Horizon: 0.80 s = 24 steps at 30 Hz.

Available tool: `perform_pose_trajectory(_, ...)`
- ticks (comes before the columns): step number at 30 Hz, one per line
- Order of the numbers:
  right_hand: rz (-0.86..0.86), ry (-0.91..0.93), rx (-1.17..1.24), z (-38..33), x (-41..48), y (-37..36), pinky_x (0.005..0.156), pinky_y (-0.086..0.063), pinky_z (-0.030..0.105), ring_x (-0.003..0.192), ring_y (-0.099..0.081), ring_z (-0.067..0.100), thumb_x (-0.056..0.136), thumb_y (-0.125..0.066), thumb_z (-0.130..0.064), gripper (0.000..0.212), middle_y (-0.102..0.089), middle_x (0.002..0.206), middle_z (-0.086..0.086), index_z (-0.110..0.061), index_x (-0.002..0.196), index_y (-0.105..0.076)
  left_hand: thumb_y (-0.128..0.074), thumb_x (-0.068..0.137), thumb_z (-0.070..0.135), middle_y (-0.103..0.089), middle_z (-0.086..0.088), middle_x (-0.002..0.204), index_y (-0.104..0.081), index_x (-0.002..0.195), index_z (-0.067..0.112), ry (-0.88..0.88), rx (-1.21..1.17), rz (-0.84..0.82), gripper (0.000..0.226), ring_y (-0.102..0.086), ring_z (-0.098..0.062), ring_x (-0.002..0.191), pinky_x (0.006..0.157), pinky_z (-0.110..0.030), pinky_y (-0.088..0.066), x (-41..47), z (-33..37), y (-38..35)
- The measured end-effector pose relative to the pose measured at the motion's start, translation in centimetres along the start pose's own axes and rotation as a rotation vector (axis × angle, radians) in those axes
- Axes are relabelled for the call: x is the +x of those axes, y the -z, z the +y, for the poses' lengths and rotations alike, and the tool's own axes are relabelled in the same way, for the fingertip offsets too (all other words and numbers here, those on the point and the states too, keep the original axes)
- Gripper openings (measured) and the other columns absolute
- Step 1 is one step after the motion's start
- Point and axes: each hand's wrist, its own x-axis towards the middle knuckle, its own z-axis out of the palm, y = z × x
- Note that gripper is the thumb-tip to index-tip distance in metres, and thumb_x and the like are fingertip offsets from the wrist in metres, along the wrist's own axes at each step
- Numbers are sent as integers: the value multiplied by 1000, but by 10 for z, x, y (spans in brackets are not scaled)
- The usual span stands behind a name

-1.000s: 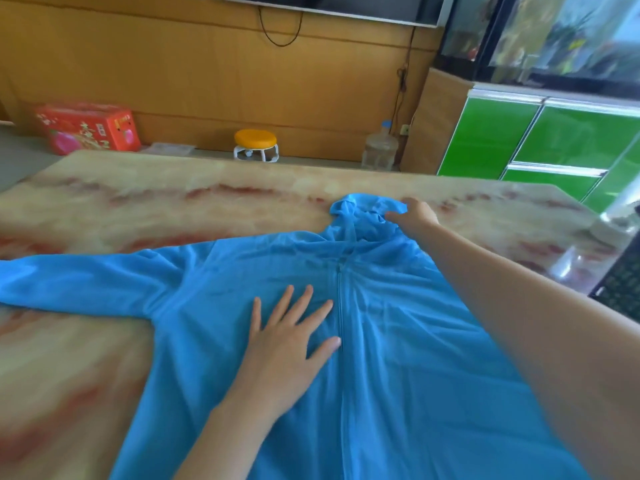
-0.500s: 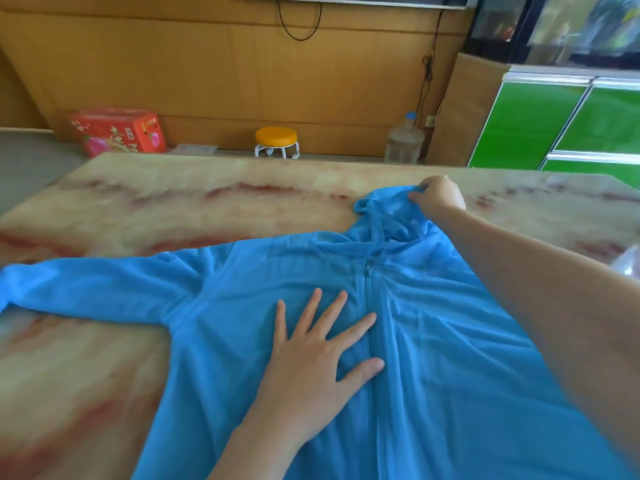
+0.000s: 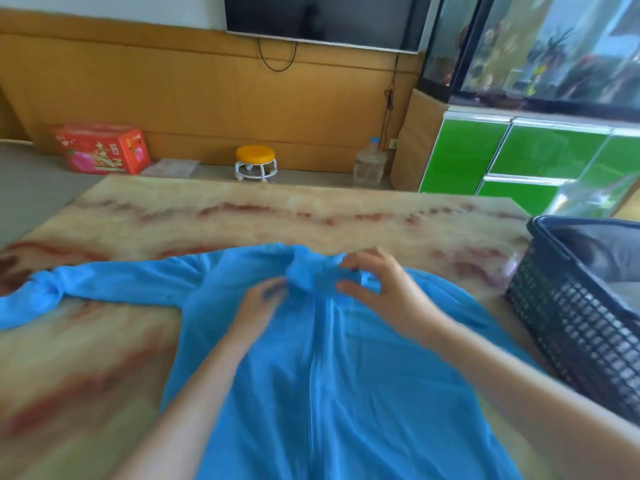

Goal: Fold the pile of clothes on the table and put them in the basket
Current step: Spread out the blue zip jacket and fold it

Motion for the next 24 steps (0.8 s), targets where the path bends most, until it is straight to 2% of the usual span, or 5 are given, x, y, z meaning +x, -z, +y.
perform_pose_trajectory(3,-190,-82,38,-8,-65,-23,93,-33,9,104,-53,9,81,-68,-22,23,-61,104,-3,-13,103,-71,-49,91,-2,-65,-13,111,-63,111,6,75,-161,237,26,-61,-25,105,82,-9,-44,7,17,24)
perform_pose_trajectory(7,-393,-56,-30,-12,-117,-47,100,-23,7,122,-41,8,88,-63,-25,22,-55,131,-5,-23,109,-70,-51,91,4,-66,-10,113,-66,109,13,196,75,140,24,-58,-25,113,83,-27,-42,-6,22,31)
perform_pose_trajectory(12,-272,-143,-47,-12,-129,-44,97,-21,0,122,-44,5,89,-60,-20,24,-54,131,-10,-26,111,-68,-54,93,15,-51,-4,137,-59,126,17,34,412,-88,33,-43,-18,130,100,-25,-32,-58,28,11)
perform_pose_trajectory(16,-142,-272,-50,4,-141,-31,101,-22,8,124,-43,8,89,-60,-13,24,-50,133,-8,-27,107,-69,-46,90,51,-29,-1,153,-44,138,30,-60,669,-304,52,-14,-15,145,116,-36,-9,-94,32,-23)
perform_pose_trajectory(24,55,-679,-327,79,-175,52,95,-41,30,114,-52,25,80,-56,-5,37,-62,118,2,-25,110,-66,-39,97,42,16,2,157,-3,148,39,100,1001,-647,62,17,-15,144,116,-49,6,-107,42,-57)
